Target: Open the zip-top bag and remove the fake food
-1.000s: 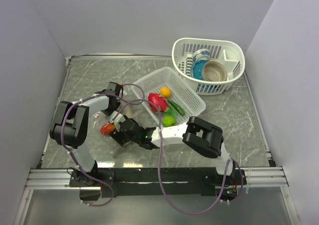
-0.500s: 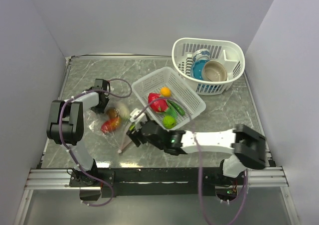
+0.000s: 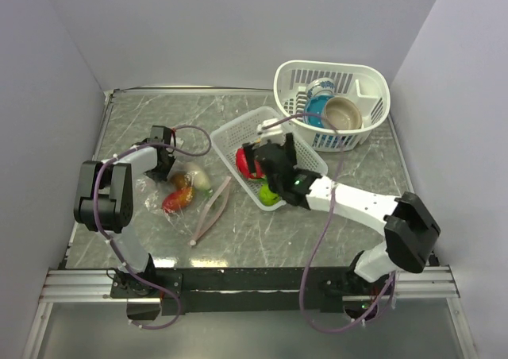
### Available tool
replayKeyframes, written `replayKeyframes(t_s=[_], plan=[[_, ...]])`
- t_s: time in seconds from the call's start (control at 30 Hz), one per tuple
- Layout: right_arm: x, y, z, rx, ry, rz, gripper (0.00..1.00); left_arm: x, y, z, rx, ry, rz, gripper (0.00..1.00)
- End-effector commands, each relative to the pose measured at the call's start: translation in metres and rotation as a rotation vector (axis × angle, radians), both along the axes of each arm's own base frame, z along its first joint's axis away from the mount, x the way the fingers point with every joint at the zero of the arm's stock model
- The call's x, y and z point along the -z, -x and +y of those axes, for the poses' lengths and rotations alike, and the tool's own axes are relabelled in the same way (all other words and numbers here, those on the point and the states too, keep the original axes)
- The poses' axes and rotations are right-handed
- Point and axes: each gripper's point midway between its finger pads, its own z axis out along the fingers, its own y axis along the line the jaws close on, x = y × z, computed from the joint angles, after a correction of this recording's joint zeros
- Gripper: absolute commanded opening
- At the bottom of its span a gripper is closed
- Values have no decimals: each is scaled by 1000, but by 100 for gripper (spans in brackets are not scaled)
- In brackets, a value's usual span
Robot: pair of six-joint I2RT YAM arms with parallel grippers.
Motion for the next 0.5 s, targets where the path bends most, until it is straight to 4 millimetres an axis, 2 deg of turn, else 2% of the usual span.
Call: replayKeyframes(t_s=[0.0, 0.03, 0.1, 0.13, 0.17, 0.23, 0.3, 0.33, 0.37, 0.47], plan=[[-30, 39, 47, -138, -21, -91, 100, -1, 5, -13, 4, 65, 9, 1], [-32, 52, 65, -194, -30, -97, 100, 1, 6, -13, 6, 64, 15, 1], [-23, 68, 84, -282, -11, -97, 99, 2, 6, -13, 5, 64, 14, 1], [-13, 81, 98, -339, -5, -91, 93, 2, 6, -13, 6, 62, 14, 1], [-6, 86, 104, -362, 3, -84, 79, 2, 6, -13, 8, 61, 13, 1], [13, 103, 116, -435, 34, -66, 71, 3, 5, -13, 12, 60, 15, 1], [24, 110, 122, -473, 33, -56, 57, 1, 4, -13, 15, 60, 10, 1], [36, 113, 126, -492, 45, -31, 48, 1, 4, -12, 15, 58, 10, 1], [42, 114, 128, -496, 50, -18, 28, 1, 3, -12, 15, 59, 8, 1], [63, 113, 138, -506, 79, 16, 10, 4, 2, -13, 14, 60, 14, 1]])
